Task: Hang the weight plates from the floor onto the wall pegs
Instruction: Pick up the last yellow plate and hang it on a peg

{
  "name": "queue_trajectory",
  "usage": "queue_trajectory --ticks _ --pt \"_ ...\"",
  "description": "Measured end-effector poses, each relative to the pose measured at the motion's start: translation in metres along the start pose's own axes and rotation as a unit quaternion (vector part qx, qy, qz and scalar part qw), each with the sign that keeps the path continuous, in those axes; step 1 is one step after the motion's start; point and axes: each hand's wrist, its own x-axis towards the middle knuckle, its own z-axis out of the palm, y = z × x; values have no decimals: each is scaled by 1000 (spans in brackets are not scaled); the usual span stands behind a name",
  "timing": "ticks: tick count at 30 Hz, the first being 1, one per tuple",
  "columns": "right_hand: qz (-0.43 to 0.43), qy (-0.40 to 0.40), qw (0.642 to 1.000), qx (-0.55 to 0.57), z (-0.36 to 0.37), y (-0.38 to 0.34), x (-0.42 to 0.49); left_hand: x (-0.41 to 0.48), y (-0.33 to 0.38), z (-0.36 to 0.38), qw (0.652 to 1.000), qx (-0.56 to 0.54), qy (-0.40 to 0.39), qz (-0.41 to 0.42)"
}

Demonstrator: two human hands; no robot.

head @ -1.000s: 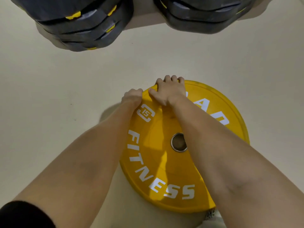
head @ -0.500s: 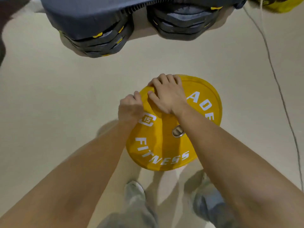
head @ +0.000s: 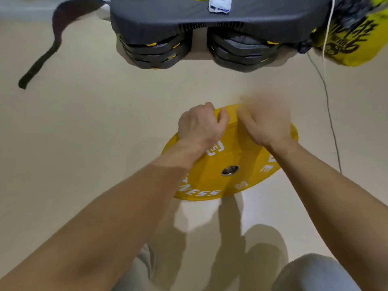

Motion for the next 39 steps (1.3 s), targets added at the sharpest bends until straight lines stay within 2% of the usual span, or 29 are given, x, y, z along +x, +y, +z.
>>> queue_trajectory --ticks 2,5,6,8,11,13,14,16,23,26,29,33,36,39 --pt "-12 -14 1000 23 -9 16 1 -7 11 0 1000 4 21 16" --pt "7 -77 995 70 -12 31 -5 -9 21 -1 999 2 -9 41" --pt "15 -86 993 79 -11 34 -7 -9 17 -4 999 -25 -26 39" --pt "23 -73 993 89 -12 41 -14 -13 -3 -1 986 -150 -68 -15" --pt "39 -60 991 112 -15 48 -25 -42 -51 15 919 -341 -96 -172" --pt "38 -54 990 124 -17 53 -32 -55 -70 29 858 -431 -63 -272" --pt "38 -51 990 128 -17 54 -35 -57 -76 33 827 -471 -45 -304" --pt "45 -55 988 134 -22 58 -39 -53 -77 40 790 -516 -43 -328" --pt "45 -116 983 135 -33 79 -44 -78 -92 72 767 -536 -54 -348" --pt "59 -107 984 127 -34 84 -54 -89 -99 92 723 -571 -44 -385" --pt "72 -67 987 127 -34 92 -68 -100 -108 121 662 -616 -37 -425" --pt "86 1 986 142 -32 104 -83 -103 -105 156 612 -648 -32 -451" --pt "120 68 977 162 -29 104 -97 -104 -98 168 588 -665 9 -461" --pt "145 103 971 161 -26 102 -110 -101 -101 176 585 -649 39 -484"
